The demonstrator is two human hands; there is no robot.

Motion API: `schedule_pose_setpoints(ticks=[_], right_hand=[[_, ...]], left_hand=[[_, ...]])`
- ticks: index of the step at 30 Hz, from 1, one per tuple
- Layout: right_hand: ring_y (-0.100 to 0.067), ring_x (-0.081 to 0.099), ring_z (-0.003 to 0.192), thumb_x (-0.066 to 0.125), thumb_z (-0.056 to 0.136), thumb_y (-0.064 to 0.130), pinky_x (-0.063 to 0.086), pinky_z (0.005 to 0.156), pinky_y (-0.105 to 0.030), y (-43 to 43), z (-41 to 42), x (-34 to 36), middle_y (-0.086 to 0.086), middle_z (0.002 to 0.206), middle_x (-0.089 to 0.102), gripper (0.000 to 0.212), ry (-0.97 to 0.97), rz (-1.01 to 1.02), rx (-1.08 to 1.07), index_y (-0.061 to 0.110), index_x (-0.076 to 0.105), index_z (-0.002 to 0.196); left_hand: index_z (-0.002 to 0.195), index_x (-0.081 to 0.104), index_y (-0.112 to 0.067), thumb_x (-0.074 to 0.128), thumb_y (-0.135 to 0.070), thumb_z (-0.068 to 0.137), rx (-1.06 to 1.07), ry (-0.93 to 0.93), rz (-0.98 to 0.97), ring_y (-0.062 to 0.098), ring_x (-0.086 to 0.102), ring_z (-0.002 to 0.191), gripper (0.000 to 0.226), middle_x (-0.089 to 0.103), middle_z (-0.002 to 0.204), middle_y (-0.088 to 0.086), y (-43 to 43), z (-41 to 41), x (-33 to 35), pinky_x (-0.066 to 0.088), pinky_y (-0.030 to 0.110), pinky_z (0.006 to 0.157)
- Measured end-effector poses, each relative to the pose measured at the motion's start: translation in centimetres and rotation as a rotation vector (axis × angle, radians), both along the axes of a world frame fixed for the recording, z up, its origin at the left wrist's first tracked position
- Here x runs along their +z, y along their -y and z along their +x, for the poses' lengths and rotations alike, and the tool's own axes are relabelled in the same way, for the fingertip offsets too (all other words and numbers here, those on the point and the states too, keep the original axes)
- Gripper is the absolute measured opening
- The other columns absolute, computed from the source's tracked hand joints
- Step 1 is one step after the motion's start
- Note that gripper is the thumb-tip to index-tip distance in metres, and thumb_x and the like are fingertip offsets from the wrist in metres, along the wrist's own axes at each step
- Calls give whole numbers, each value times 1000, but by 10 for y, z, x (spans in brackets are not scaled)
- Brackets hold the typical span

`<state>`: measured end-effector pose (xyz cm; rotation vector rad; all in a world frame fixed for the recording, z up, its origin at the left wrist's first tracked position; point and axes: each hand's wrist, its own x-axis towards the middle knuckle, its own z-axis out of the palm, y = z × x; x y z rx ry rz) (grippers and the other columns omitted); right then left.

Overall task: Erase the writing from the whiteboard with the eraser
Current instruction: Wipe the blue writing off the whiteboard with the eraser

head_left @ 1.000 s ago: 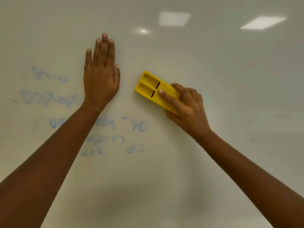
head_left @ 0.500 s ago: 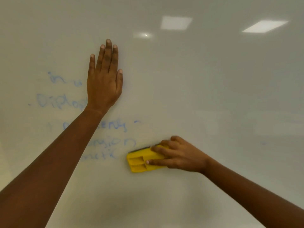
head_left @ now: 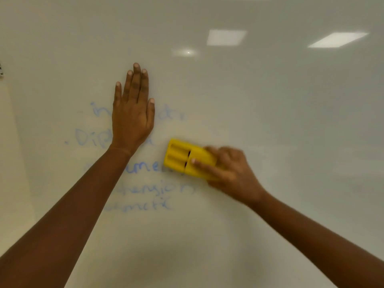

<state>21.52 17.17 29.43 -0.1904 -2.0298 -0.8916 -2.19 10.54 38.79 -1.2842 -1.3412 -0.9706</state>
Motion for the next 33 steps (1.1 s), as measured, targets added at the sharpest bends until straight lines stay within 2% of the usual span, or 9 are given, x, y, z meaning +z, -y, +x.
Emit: schedule_pose_setpoints(ticks=[3, 7, 12, 17, 20, 24, 28, 30, 33], right_hand=[[-28, 65, 88, 54, 81, 25, 52, 73, -32, 5, -1, -37, -9, 114, 67, 37, 265, 56, -16, 32, 62, 116], [-24, 67, 83, 50, 85, 29, 52, 68, -28, 4, 3, -14, -6, 113, 68, 33, 345, 131, -9, 34, 63, 115], [-41, 63, 89, 71, 75, 21, 52, 74, -43, 3, 0, 75, -24, 118, 61, 45, -124, 25, -45, 17, 62, 119], [-40, 54, 99, 68, 77, 20, 41, 82, -42, 8, -24, 105, -21, 127, 52, 54, -435, -110, -49, 18, 52, 129], [-41, 60, 93, 72, 72, 20, 45, 79, -41, 14, -40, 70, -24, 121, 57, 52, -301, -59, -14, 16, 58, 123], [-33, 66, 88, 83, 61, 22, 51, 75, -39, 20, -43, 8, -16, 116, 65, 59, 115, 56, -18, 26, 63, 116], [-26, 67, 87, 72, 72, 33, 51, 71, -31, 18, -33, 15, -9, 116, 66, 47, 284, 144, -57, 32, 61, 118], [-32, 66, 87, 61, 83, 36, 51, 71, -34, 17, -31, 46, -16, 116, 65, 37, 155, 158, -74, 26, 61, 118], [-42, 61, 90, 69, 75, 21, 49, 75, -44, 16, -32, 97, -24, 118, 60, 47, -250, 37, -56, 16, 60, 121]], left_hand=[[143, 17, 0, 27, -19, 95, -22, 6, 6, 27, 13, 140, 53, 16, 152, 20, -1, 0, 0, 7, 42, 114], [143, 22, -4, 29, -19, 96, -48, -13, 27, 25, 18, 139, 50, 21, 151, 17, 3, -4, 1, 12, 39, 113], [137, 37, -3, 29, -20, 95, -85, -80, 54, 32, 34, 132, 46, 35, 145, 18, 12, -14, 13, 25, 41, 106], [144, 20, -3, 29, -20, 96, -4, -20, 48, 33, 13, 140, 51, 17, 151, 20, 15, -35, 27, 6, 44, 113], [144, 16, -2, 28, -22, 95, 0, -3, 19, 32, 9, 141, 53, 13, 152, 20, 15, -44, 27, 3, 44, 113], [144, 16, -2, 27, -21, 95, -10, -12, 25, 32, 10, 141, 53, 14, 152, 21, 13, -45, 26, 3, 44, 113], [144, 17, -2, 25, -23, 95, -22, -18, 26, 32, 11, 140, 54, 15, 152, 21, 12, -46, 26, 4, 45, 113], [143, 18, -2, 24, -24, 94, -30, -23, 32, 32, 12, 140, 54, 16, 151, 21, 12, -47, 26, 5, 45, 113], [144, 18, -3, 23, -24, 94, -39, -22, 42, 31, 12, 140, 54, 16, 152, 20, 11, -49, 26, 5, 45, 113]])
